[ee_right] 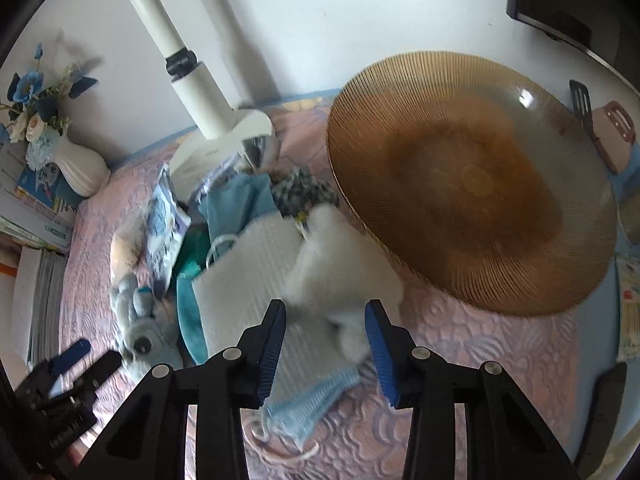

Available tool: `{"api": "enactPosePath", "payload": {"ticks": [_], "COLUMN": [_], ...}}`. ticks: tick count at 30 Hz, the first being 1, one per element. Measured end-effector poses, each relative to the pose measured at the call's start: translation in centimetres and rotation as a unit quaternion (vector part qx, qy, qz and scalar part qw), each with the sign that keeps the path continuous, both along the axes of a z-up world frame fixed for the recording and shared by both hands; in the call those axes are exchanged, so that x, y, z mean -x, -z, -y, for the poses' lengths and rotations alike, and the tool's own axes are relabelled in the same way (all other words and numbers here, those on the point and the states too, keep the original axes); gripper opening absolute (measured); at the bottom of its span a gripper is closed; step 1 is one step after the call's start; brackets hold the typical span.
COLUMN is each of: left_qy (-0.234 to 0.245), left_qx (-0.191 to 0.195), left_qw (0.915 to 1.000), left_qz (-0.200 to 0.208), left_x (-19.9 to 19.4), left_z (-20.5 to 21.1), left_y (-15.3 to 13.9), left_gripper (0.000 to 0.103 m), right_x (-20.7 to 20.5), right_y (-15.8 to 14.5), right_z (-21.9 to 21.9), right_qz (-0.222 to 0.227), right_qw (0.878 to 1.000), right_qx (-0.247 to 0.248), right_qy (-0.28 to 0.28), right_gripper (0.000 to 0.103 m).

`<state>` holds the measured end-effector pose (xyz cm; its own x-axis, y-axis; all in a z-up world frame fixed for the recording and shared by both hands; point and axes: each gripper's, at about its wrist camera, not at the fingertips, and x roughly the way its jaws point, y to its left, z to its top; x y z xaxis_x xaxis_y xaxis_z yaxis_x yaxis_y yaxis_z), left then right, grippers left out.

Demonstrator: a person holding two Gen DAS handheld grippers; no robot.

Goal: Organize soft objects
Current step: 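Move both tools toward the pile of soft items, then grasp the white plush bunny with the right tool while the left tool grasps the blue plush toy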

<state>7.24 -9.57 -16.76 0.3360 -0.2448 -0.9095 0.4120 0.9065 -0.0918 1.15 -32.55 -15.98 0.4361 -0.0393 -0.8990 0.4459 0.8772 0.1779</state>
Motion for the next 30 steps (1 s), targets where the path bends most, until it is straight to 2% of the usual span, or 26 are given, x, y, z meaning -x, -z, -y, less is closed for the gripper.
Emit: {"api": "enactPosePath", "payload": {"ticks": [3, 4, 5, 6, 8, 11, 18, 19, 20, 23, 24, 25, 26, 28, 30], "left_qy": [0.003, 0.003, 0.004, 0.006, 0.008, 0.020, 0.049, 0.049, 0.048, 0.043, 0.041, 0.042, 0.043, 0.047, 0.050], "left_qx": [-0.007, -0.011, -0.014, -0.008, 0.014, 0.025, 0.058, 0.060, 0.062, 0.058, 0.057, 0.059, 0.060, 0.053, 0.047], "left_qw": [1.0000, 0.9999, 0.9999, 0.9999, 0.9999, 0.9995, 0.9970, 0.9969, 0.9967, 0.9969, 0.9968, 0.9964, 0.9963, 0.9967, 0.9971], "left_qz": [0.002, 0.001, -0.002, -0.006, -0.006, -0.006, -0.014, -0.018, -0.020, -0.032, -0.039, -0.044, -0.044, -0.039, -0.034], "left_x": [0.1, 0.1, 0.0, -0.1, -0.1, 0.2, 1.9, 2.0, 2.0, 1.9, 1.8, 1.9, 2.0, 2.2, 2.4], "left_z": [0.6, 0.8, 0.9, 1.0, 0.9, 1.0, -1.1, -1.3, -1.6, -1.9, -1.9, -1.9, -1.9, -1.6, -1.4], "left_y": [0.6, 0.9, 1.2, 1.4, 1.4, 1.0, -0.4, -0.4, -0.4, 0.2, 0.4, 0.4, 0.4, 0.3, 0.2], "left_gripper": [0.073, 0.065, 0.058, 0.057, 0.043, 0.029, 0.031, 0.038, 0.041, 0.041, 0.041, 0.041, 0.041, 0.041, 0.041], "right_x": [-0.9, -0.9, -0.9, -0.3, 0.8, 2.7, 8.2, 8.6, 9.0, 9.3, 9.3, 9.1, 8.8, 8.3, 7.5], "right_y": [0.2, 0.3, 0.2, -0.1, -0.9, -2.2, -6.1, -6.1, -5.8, -3.7, -3.2, -2.8, -2.4, -2.0, -2.0], "right_z": [0.1, 0.2, 0.2, 0.3, 0.6, 1.1, 0.7, 0.5, 0.5, 0.6, 0.6, 0.5, 0.2, -0.2, -0.4], "right_qz": [0.003, 0.005, 0.006, 0.015, 0.026, 0.036, 0.031, 0.027, 0.020, -0.008, -0.014, -0.018, -0.017, -0.018, -0.012], "right_qw": [1.000, 1.000, 1.000, 1.000, 1.000, 0.999, 0.999, 0.999, 0.999, 1.000, 1.000, 1.000, 1.000, 0.998, 0.996], "right_qx": [0.010, 0.008, 0.007, 0.008, 0.015, 0.011, 0.036, 0.032, 0.023, -0.014, -0.010, 0.000, 0.015, 0.047, 0.071], "right_qy": [0.001, -0.001, -0.002, 0.000, 0.006, 0.012, 0.024, 0.024, 0.025, 0.016, 0.014, 0.008, -0.005, -0.022, -0.049], "right_gripper": [0.037, 0.028, 0.026, 0.024, 0.021, 0.019, 0.019, 0.019, 0.019, 0.019, 0.020, 0.028, 0.045, 0.065, 0.065]}}
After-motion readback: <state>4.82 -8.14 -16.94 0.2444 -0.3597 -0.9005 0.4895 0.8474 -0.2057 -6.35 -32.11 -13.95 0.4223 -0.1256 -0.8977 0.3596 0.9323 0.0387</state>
